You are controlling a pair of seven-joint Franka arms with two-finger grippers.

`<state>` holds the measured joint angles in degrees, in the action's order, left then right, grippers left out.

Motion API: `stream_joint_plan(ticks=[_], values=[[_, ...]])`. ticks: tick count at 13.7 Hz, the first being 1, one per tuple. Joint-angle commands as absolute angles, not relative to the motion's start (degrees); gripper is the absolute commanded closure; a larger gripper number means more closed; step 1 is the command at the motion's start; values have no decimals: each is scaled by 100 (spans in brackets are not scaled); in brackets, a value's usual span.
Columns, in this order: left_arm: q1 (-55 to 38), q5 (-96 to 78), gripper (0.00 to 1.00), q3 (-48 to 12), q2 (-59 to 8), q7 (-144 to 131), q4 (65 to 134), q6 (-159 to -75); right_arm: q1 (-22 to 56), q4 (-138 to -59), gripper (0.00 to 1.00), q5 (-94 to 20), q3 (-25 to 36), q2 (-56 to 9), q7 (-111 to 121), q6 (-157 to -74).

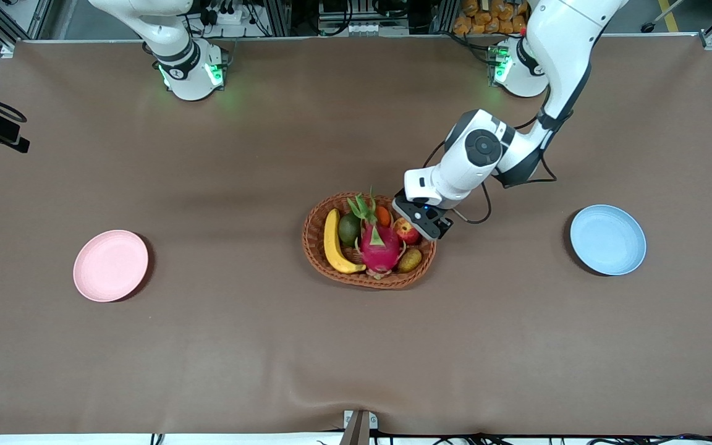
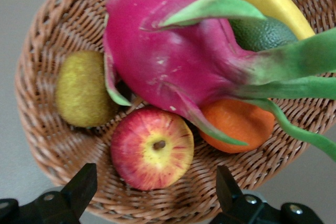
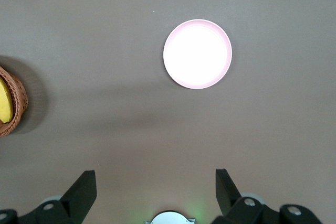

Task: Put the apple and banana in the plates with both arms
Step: 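Lower the left gripper onto the red apple and close it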

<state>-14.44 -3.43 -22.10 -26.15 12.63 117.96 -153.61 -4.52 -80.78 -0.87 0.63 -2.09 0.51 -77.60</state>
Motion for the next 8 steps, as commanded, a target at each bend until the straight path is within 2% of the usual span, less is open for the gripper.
stream_joint_plan(ticks=[1,8], values=[[-1529,-98,0,-2145,-2689,1012,11769,-15530,-387,-8024,0,26,70,-237,18,-7743],[-1600,290,2,-2136,-2891,721,11646,-15548,-369,-8033,0,26,62,-290,18,-7743]])
